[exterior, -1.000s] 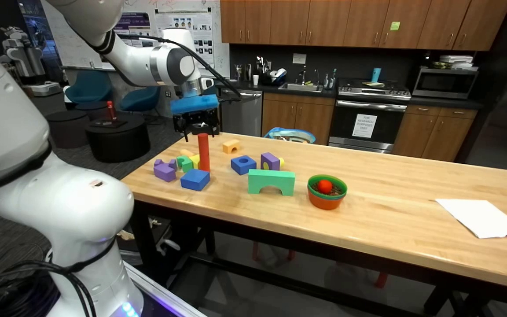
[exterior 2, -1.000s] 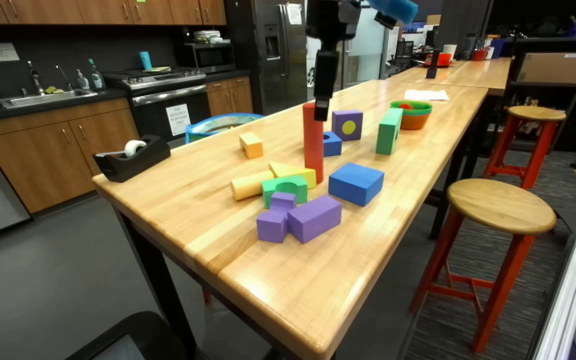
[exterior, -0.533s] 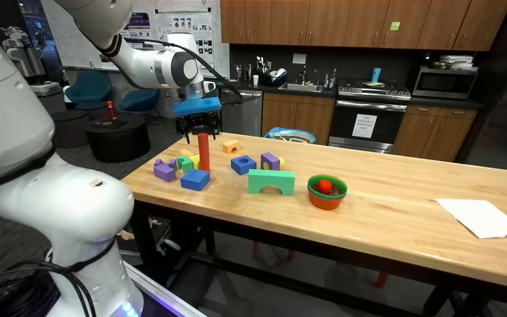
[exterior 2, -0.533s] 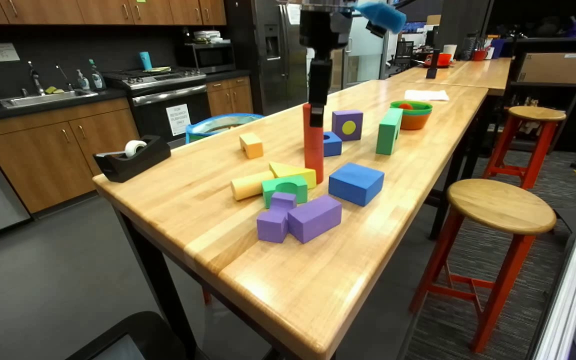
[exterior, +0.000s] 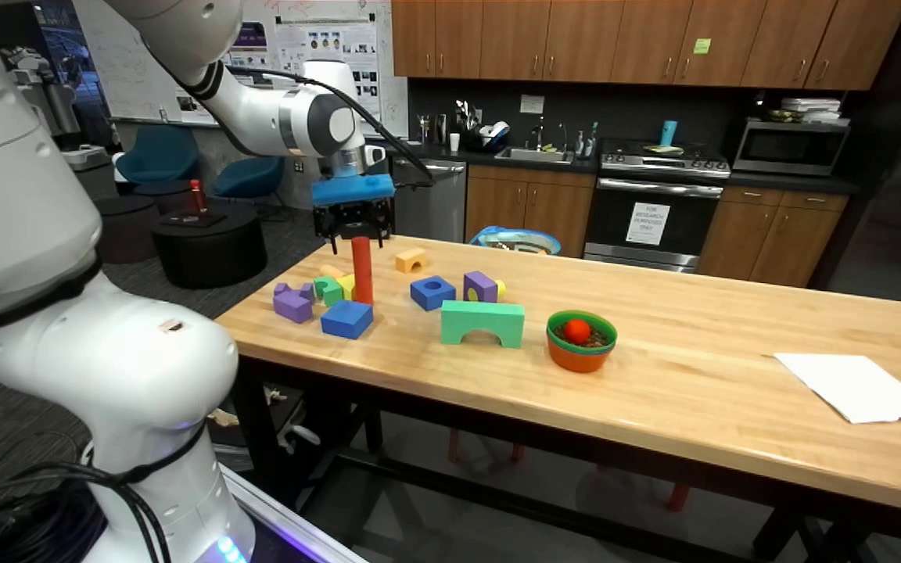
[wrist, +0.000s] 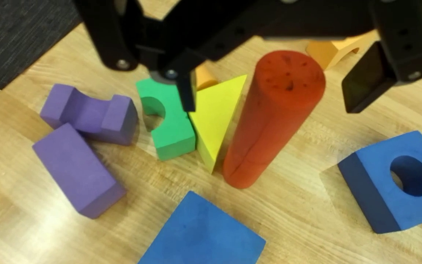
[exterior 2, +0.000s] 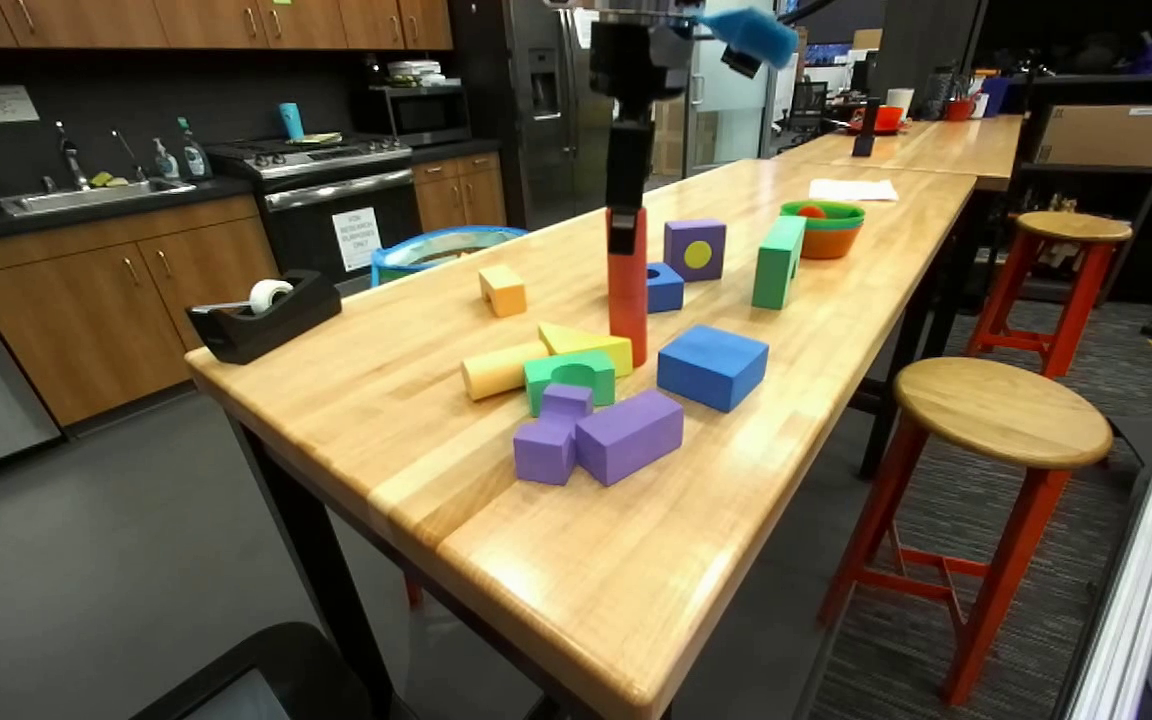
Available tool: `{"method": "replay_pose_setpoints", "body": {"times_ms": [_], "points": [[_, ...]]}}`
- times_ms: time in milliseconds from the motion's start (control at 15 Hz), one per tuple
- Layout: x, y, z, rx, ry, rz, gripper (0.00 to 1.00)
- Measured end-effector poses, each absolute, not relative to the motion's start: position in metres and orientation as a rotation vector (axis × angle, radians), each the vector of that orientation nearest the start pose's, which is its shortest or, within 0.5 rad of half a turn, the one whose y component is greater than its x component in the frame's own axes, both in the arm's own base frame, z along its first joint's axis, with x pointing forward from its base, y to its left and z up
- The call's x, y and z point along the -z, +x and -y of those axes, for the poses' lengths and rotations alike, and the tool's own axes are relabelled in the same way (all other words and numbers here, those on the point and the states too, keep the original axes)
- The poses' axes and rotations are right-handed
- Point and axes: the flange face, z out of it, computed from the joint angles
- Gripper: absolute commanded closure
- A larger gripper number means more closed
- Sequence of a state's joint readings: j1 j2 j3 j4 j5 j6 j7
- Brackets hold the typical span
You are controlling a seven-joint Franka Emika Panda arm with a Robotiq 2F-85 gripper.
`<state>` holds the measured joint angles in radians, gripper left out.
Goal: Put the orange block in the blue block
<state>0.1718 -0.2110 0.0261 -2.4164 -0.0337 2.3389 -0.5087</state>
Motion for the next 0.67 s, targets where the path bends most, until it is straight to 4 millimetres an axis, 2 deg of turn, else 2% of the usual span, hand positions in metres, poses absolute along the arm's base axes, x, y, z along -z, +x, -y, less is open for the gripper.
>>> {"method": "replay_pose_setpoints", "body": {"times_ms": [133, 200, 600, 667], "points": [[-0.4032, 0.466, -0.0931, 0.202, -2.973, 1.135, 0.29], [-0.4032, 0.4666, -0.0931, 0.202, -2.972, 1.138, 0.34], [-0.4034, 0.469, -0.0897, 0.202, -2.97, 1.143, 0.83], [-0.4035, 0.4692, -0.0889, 0.203, -2.971, 1.141, 0.85]]}}
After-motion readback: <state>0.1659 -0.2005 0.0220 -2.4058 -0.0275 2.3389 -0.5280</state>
